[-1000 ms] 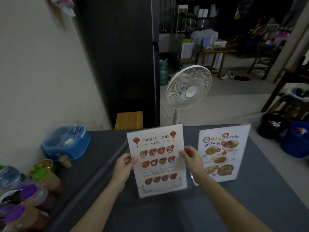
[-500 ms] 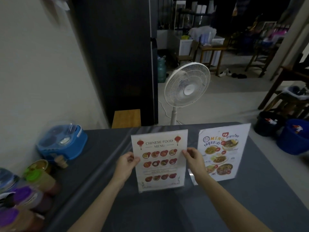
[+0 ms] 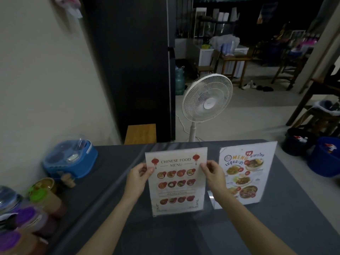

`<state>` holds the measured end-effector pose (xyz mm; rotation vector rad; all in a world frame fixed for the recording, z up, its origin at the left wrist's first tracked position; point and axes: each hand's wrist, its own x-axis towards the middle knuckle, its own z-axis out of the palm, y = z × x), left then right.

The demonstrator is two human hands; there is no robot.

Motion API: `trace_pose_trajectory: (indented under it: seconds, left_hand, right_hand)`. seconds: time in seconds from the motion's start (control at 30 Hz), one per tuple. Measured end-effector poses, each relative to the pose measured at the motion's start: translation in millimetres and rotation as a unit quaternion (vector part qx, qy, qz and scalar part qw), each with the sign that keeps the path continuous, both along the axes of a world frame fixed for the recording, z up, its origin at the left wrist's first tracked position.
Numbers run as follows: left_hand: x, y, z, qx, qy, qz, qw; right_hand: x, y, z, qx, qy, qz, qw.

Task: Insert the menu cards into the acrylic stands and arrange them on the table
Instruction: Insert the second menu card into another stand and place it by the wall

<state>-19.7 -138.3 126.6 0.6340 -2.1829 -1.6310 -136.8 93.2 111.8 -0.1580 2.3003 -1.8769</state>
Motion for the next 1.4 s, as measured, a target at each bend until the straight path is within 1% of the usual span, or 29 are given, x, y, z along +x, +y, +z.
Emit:
trace_pose_trajectory:
  seconds: [0.13,0.27,0.53,0.73,0.83,0.9,1.03,1.13,1.23,1.4]
  left_hand:
    - [2,0,1,-0.053,-0.042,-0.016,0.998]
    - [1,-5,12,-0.085,-0.071,-0.040,0.993]
    - [1,-40,39,-0.098,-0.070,-0.014,0.993]
    - [-4,-98,66,-0.102,-0.072,0.019,0.992]
    - [-5,-138,75,-0.086,-0.070,0.024,0.994]
    - [-9,-166,79,-0.079,-0.065,0.026,0.994]
    - [-26,-223,84,-0.093,-0.059,0.014,0.994]
    - [-41,-265,80,-0.091,-0.058,0.009,0.994]
    - [-55,-300,66,-0.083,-0.054,0.024,0.995]
    - [-73,-342,44,-0.084,-0.059,0.031,0.994]
  right_hand:
    - [-2,1,2,0.028,0.012,0.013,0.999]
    - [-1,2,3,0.053,0.046,0.020,0.997]
    - [-16,-28,31,0.051,0.087,0.063,0.993]
    - [-30,-90,60,0.040,0.118,0.104,0.987]
    - [-38,-128,71,0.043,0.123,0.128,0.983]
    - [-42,-155,73,0.043,0.124,0.133,0.982]
    - [-53,-209,70,0.047,0.117,0.121,0.985]
    - [-62,-249,61,0.036,0.098,0.110,0.988]
    - [-70,-286,52,0.044,0.104,0.103,0.988]
    - [-81,-332,36,0.045,0.086,0.088,0.991]
